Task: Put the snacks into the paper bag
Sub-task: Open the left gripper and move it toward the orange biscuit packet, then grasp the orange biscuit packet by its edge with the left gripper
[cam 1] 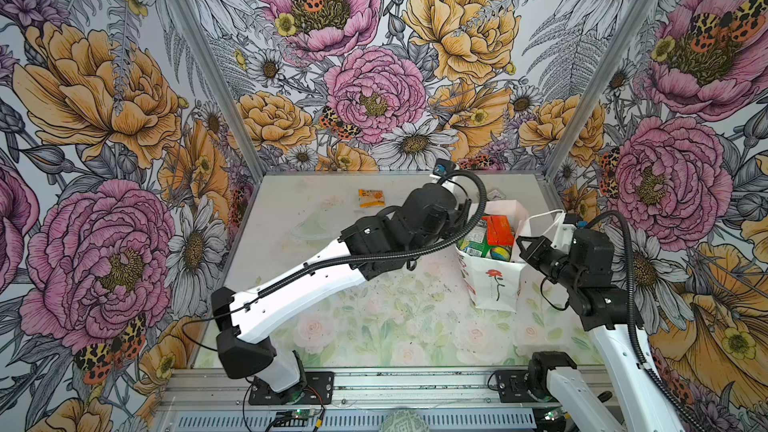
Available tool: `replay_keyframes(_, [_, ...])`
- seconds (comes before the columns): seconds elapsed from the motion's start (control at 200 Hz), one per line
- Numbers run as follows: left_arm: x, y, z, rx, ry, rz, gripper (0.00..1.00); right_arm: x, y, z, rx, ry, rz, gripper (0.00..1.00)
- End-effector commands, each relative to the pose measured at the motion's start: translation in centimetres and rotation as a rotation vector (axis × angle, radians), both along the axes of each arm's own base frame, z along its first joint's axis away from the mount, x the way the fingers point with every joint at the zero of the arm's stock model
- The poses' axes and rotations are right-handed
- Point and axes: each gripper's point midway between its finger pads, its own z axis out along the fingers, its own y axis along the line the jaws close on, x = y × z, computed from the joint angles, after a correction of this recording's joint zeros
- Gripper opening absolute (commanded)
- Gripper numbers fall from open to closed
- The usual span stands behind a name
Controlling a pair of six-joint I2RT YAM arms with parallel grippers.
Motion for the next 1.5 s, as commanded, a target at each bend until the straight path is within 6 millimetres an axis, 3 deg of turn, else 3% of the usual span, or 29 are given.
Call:
replay_keyframes(0.0, [0.9, 5.1, 3.4, -0.155, -0.103, 0.139, 0.66, 0.0, 0.8, 1.9, 0.016, -0.033, 0.036, 0.00])
replay_keyframes(0.065, [1.0, 7.5, 3.4, -0.203, -0.120, 0.161, 0.67, 0.1, 0.8, 2.1, 0.015, -0.037, 0.037, 0.00])
replay_keyframes(0.21, [3.5, 13.0, 0.9, -0.229, -0.080, 0.274, 0.70, 0.1, 0.7, 2.1, 0.016, -0.034, 0.033, 0.00])
replay_keyframes(0.415, [10.6, 20.4, -7.8, -0.255, 0.121, 0.437, 0.71, 0.1, 0.8, 2.3, 0.018, -0.040, 0.037, 0.00])
replay_keyframes(0.661, [17.3, 24.9, -15.6, -0.287, 0.326, 0.503, 0.72, 0.0, 0.9, 2.1, 0.016, -0.038, 0.038, 0.00])
replay_keyframes(0.931, [23.9, 25.6, -22.3, -0.312, 0.496, 0.489, 0.72, 0.1, 1.0, 1.7, 0.000, -0.032, 0.050, 0.00])
replay_keyframes(0.966, [24.7, 25.6, -22.4, -0.319, 0.505, 0.483, 0.72, 0.2, 1.0, 1.7, -0.003, -0.032, 0.053, 0.00])
replay_keyframes(0.981, [25.2, 25.5, -24.4, -0.306, 0.547, 0.486, 0.72, 0.2, 1.1, 1.7, -0.004, -0.032, 0.054, 0.00])
replay_keyframes(0.996, [25.5, 25.4, -25.1, -0.300, 0.566, 0.484, 0.71, 0.1, 1.1, 1.7, -0.006, -0.034, 0.056, 0.00])
replay_keyframes(1.216, [29.1, 24.2, -30.8, -0.258, 0.693, 0.460, 0.70, 0.3, 1.1, 1.3, -0.024, -0.028, 0.063, 0.00])
replay_keyframes(1.311, [30.2, 24.4, -32.2, -0.238, 0.696, 0.478, 0.70, 0.4, 1.1, 1.0, -0.020, -0.019, 0.063, 0.00])
replay_keyframes(1.496, [32.0, 21.9, -34.1, -0.225, 0.714, 0.375, 0.69, 0.6, 1.2, 0.8, -0.012, -0.017, 0.067, 0.00])
